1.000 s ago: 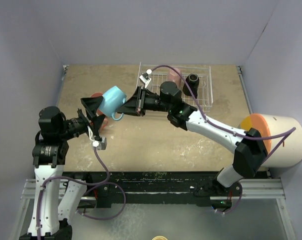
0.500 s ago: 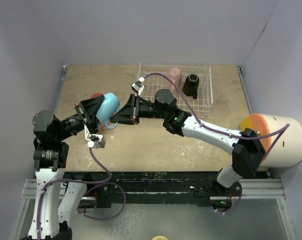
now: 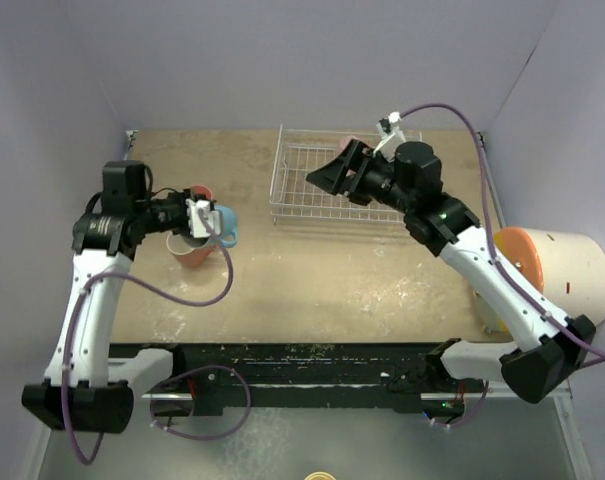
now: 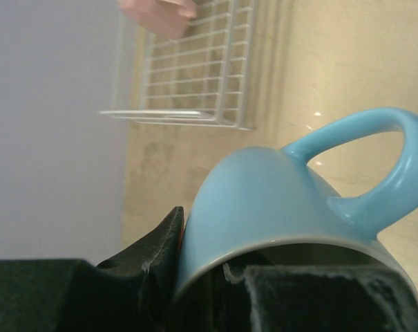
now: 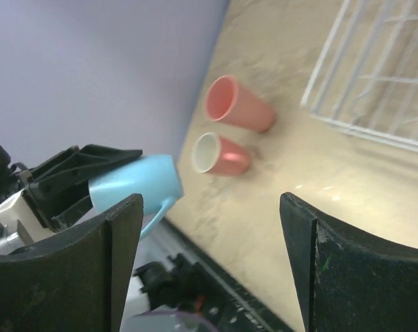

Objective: Unload the cups from the dish rack

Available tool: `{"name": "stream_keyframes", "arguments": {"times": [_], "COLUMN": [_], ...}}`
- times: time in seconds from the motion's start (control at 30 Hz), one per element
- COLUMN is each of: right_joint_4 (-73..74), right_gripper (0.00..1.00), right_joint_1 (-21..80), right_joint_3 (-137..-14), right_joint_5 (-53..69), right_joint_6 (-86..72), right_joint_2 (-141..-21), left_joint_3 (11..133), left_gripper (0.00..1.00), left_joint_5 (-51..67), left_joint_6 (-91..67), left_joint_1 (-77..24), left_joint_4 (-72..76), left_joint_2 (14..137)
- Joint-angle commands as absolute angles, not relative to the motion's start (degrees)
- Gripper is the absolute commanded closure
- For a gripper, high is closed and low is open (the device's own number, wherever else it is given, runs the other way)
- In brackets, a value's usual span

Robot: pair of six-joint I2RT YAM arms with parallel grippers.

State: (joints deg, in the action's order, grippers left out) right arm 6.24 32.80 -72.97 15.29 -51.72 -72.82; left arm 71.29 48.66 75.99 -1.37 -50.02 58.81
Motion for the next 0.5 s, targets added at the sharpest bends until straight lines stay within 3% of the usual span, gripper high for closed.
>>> {"name": "stream_keyframes", "arguments": {"times": [0.0, 0.23, 0.47], "right_joint_4": [20.98, 24.57, 24.87], "right_gripper": [0.18, 0.18, 0.18], "right_joint_1": [32.16, 31.17, 30.77], "right_joint_3": [-78.56, -78.88, -78.15], "right_joint_5": [1.65, -2.97, -3.24], "right_joint_6": [-38.58, -36.33, -36.30], "right_joint_2": [-71.20, -72.54, -73.42], "left_joint_3": [77.35, 76.85, 73.51], "left_gripper": [1.00, 1.00, 1.00], "left_joint_5": [39.97, 28.10, 17.05], "left_joint_6": [73.55, 69.32, 66.05], "left_joint_1": [-7.18, -19.95, -23.09], "left_joint_4": [-62.05, -63.99, -57.10], "left_joint_2": [65.99, 73.93, 82.11]}}
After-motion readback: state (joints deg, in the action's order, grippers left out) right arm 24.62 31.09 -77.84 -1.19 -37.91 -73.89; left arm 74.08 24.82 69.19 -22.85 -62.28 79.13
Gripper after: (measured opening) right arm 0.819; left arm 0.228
